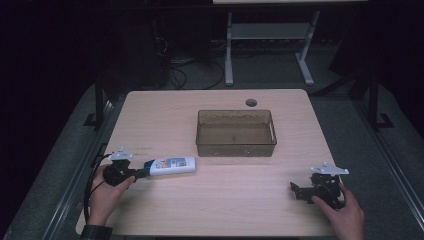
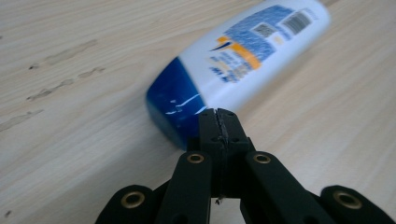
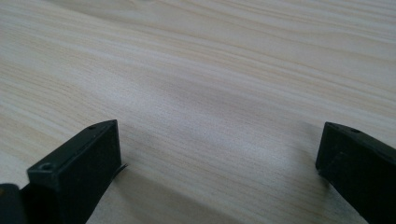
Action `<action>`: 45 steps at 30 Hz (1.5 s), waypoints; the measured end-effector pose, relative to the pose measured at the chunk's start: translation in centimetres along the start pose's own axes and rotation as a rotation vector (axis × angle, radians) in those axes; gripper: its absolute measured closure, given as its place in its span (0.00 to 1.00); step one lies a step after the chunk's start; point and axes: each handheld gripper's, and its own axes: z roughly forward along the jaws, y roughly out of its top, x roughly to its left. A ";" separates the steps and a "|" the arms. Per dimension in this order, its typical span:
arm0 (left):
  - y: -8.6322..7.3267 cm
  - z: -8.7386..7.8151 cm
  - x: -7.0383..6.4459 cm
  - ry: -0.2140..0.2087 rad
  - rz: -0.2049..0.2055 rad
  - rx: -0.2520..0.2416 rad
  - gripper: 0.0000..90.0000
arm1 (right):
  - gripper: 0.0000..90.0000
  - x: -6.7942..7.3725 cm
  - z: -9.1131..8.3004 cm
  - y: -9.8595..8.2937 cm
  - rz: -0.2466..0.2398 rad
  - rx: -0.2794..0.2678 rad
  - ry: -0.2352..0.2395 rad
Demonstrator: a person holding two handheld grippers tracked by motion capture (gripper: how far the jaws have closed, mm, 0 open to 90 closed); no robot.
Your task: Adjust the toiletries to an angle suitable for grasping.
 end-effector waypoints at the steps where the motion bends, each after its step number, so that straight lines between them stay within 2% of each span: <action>1: 0.1 -0.1 -0.2 -0.009 0.004 -0.004 1.00 | 0.00 0.0 0.0 0.0 0.000 -0.001 0.000; 6: 1.2 -0.6 -1.4 -0.054 0.025 -0.040 1.00 | 0.00 0.0 0.0 0.0 0.000 0.000 0.000; 11: 2.2 -0.5 -1.8 -0.063 0.039 -0.047 1.00 | 0.00 0.0 0.0 0.0 0.001 -0.001 0.000; 19: 3.8 0.2 -2.3 -0.075 0.040 -0.067 1.00 | 0.00 0.0 0.0 0.0 0.000 0.000 0.000; 31: 7.2 3.3 -3.1 -0.084 0.084 -0.060 1.00 | 0.00 0.0 0.0 0.0 0.000 0.000 0.000; 35: 8.1 4.4 -3.2 -0.084 0.085 -0.064 1.00 | 0.00 0.0 0.0 0.0 0.000 0.000 0.000; 45: 9.8 7.8 -3.5 -0.084 0.109 -0.021 1.00 | 0.00 0.0 0.0 0.0 0.000 -0.001 0.000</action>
